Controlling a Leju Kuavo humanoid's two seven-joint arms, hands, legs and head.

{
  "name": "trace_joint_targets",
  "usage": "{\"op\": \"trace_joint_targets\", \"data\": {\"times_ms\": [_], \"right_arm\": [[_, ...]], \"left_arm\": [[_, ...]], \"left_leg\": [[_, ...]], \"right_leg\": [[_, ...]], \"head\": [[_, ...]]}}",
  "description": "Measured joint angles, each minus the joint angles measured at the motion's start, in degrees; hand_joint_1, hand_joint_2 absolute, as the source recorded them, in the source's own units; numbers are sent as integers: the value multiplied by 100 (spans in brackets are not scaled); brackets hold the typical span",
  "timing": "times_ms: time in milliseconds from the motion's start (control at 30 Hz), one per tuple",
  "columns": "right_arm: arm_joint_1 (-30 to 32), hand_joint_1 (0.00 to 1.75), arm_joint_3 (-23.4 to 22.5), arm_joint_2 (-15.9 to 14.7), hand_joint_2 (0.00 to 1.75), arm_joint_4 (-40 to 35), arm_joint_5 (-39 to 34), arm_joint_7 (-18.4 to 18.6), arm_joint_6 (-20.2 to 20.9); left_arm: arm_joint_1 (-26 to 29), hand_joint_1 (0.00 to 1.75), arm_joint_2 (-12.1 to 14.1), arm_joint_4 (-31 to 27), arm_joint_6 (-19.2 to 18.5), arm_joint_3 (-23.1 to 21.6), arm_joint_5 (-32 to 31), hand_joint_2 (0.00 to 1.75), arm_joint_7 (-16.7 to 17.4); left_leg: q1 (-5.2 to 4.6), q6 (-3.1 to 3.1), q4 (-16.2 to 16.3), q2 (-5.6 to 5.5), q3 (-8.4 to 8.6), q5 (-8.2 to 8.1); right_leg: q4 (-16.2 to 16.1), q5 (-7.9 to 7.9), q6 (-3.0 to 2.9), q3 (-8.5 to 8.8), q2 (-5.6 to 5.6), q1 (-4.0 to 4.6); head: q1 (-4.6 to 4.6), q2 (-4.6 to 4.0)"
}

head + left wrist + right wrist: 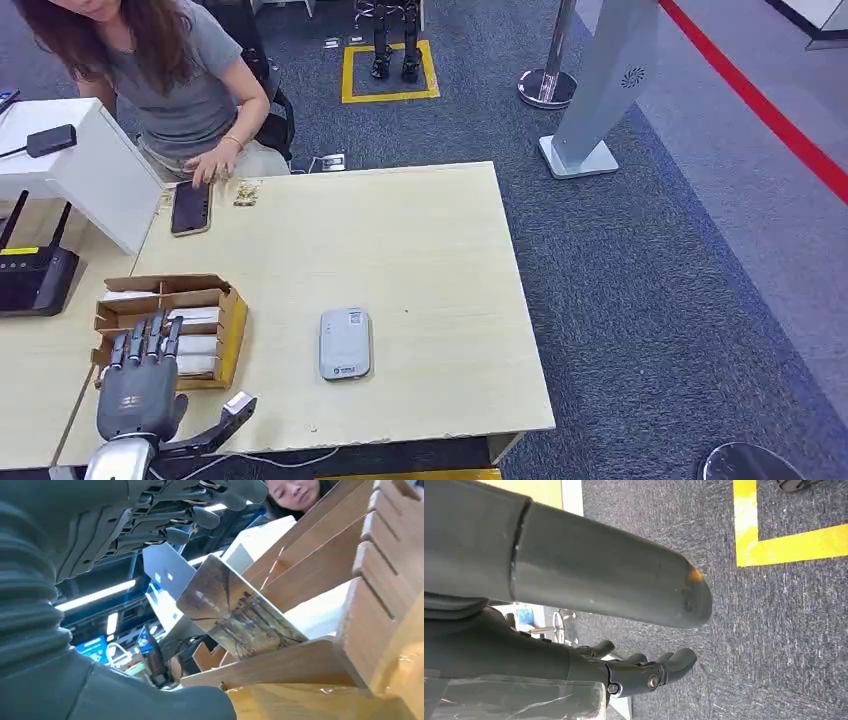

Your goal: Pass the card to the sensor for recognition and then transmit it.

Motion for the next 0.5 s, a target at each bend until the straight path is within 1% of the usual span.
{"op": "trace_joint_targets", "data": {"times_ms": [133,233,400,500], "right_arm": [[-2,0,2,0,0,0,0,-4,0],[-6,0,2,0,0,0,9,-2,0],[-16,0,7,0,0,0,15,-2,0],[-23,0,9,0,0,0,17,-11,0]], "left_arm": [[-14,0,39,0,-20,-2,0,175,223],[-14,0,74,-4,-33,-2,0,175,323],[-20,0,85,-13,-15,-2,0,175,352],[-36,0,85,-13,4,-4,-2,175,297]], "left_leg": [[0,0,0,0,0,0],[0,0,0,0,1,0],[0,0,0,0,1,0],[0,0,0,0,1,0]], "right_leg": [[0,0,0,0,0,0],[0,0,0,0,0,0],[0,0,0,0,0,0],[0,0,0,0,1,0]], "head": [[0,0],[0,0],[2,0],[0,0]]}}
